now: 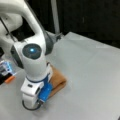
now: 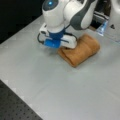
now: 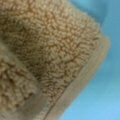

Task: Folding a towel twice

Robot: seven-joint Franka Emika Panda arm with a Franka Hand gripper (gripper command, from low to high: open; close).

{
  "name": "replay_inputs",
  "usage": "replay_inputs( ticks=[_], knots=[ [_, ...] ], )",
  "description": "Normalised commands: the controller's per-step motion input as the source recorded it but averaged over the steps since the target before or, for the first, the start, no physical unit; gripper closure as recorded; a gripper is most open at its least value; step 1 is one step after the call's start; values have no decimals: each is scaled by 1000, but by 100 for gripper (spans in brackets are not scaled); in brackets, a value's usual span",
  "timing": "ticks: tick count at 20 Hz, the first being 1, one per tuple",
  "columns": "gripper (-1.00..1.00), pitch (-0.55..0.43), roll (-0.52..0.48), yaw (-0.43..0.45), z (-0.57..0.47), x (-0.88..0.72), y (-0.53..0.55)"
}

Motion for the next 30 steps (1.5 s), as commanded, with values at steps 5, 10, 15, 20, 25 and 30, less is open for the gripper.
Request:
replay_inputs(
  ticks=[5, 10, 15, 20, 25, 30],
  knots=[
    [-100, 69, -83, -4, 197, -51, -55],
    [-100, 127, -94, 36, 171, -44, -53],
    [-100, 96, -87, 3, 299, -57, 14],
    [-100, 75, -53, -41, 385, -61, 208],
    [-100, 102, 70, -78, 287, -40, 309],
    [-100, 28, 78, -277, 270, -42, 567]
  ],
)
